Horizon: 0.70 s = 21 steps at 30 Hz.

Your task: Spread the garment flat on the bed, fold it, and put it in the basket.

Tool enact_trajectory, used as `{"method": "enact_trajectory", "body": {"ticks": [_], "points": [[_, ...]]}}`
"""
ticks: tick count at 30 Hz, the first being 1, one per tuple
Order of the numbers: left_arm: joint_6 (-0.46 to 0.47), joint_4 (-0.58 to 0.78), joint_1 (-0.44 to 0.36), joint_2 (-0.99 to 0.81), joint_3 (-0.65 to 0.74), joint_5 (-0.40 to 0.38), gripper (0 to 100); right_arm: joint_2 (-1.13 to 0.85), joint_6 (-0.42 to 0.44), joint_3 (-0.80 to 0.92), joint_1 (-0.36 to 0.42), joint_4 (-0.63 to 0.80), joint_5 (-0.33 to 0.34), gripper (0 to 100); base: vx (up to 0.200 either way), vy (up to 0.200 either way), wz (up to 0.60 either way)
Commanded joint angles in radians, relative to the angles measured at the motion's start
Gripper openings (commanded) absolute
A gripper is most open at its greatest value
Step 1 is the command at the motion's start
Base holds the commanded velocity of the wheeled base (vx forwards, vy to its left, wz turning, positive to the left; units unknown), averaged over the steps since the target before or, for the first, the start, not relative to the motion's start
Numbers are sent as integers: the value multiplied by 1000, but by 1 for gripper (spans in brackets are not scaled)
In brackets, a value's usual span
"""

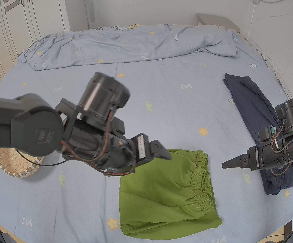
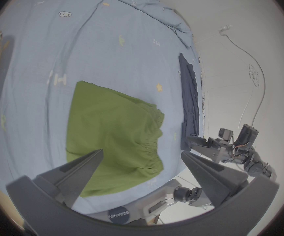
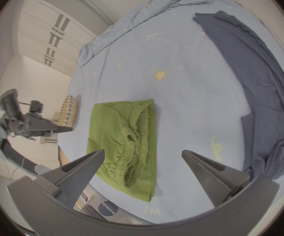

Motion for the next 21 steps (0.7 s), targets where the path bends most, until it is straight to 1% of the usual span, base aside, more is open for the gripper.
{"method": "enact_trajectory", "body": {"ticks": [1,2,3,4,5,6,8,9,10,11,12,13,17,21], "points": [[207,-282,227,-57,331,-167,100,64,25,-73,99,-23,103,100,0,0,0],[230,-359,252,-28,375,-181,100,79,27,-76,116,-31,126,100,0,0,0],[241,-399,264,-13,394,-185,100,90,28,-73,128,-40,140,100,0,0,0],[241,-399,264,-13,394,-185,100,90,28,-73,128,-40,140,100,0,0,0],[259,-475,292,30,431,-190,100,113,36,-55,165,-75,171,100,0,0,0],[265,-489,296,46,432,-190,100,124,45,-41,179,-95,177,100,0,0,0],[275,-497,306,67,432,-190,100,150,57,-16,204,-135,177,100,0,0,0],[282,-498,312,87,429,-192,100,175,67,16,231,-190,180,100,0,0,0],[285,-498,312,92,429,-193,100,179,68,24,237,-205,183,100,0,0,0],[293,-498,313,112,427,-199,100,205,76,51,259,-261,189,100,0,0,0],[295,-498,313,113,427,-202,100,211,76,53,263,-267,190,100,0,0,0],[299,-500,312,124,429,-218,100,236,77,59,276,-282,206,100,0,0,0],[324,-503,309,145,434,-253,100,268,77,63,305,-281,230,100,0,0,0],[336,-526,306,165,435,-300,100,296,74,71,306,-281,237,100,0,0,0]]}}
